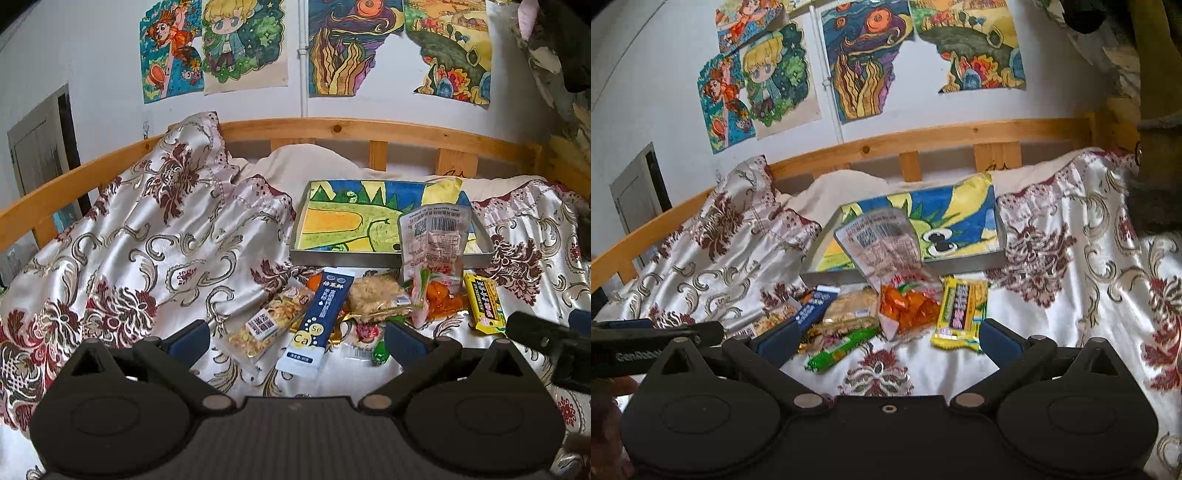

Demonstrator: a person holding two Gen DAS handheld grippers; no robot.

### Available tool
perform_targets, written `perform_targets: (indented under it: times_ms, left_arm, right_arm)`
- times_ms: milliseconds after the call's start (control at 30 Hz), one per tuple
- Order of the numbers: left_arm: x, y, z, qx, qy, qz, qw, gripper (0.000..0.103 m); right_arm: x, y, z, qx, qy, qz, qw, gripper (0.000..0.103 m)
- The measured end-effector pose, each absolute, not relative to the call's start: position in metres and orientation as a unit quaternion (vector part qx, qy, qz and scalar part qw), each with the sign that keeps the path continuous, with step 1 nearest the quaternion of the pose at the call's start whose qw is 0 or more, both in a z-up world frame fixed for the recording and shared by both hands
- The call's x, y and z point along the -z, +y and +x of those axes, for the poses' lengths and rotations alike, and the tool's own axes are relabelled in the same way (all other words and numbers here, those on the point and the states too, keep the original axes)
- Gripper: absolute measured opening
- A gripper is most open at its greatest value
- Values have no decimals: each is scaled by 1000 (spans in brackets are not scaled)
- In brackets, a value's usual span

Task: Organize snacks
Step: 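Move left tool toward green tube snack while right tool approaches yellow biscuit packet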

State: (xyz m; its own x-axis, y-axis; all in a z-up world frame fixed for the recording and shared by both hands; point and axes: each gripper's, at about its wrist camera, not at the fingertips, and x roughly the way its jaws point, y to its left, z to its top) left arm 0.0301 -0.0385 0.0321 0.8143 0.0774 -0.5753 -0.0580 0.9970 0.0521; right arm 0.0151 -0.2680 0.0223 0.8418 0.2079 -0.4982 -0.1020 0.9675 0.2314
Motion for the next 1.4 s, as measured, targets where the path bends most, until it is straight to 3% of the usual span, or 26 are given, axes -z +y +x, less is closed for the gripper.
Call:
perform_targets:
  times_ms: [733, 1400]
  left_arm:
    - [-23, -57, 78, -45, 307, 56, 949, 102]
    - [35, -87, 121, 61, 336, 118, 932, 102]
  right_arm:
    - [-23, -281, 75, -143, 248, -17, 958, 102]
    - [36, -301, 129, -135, 338, -17, 931, 102]
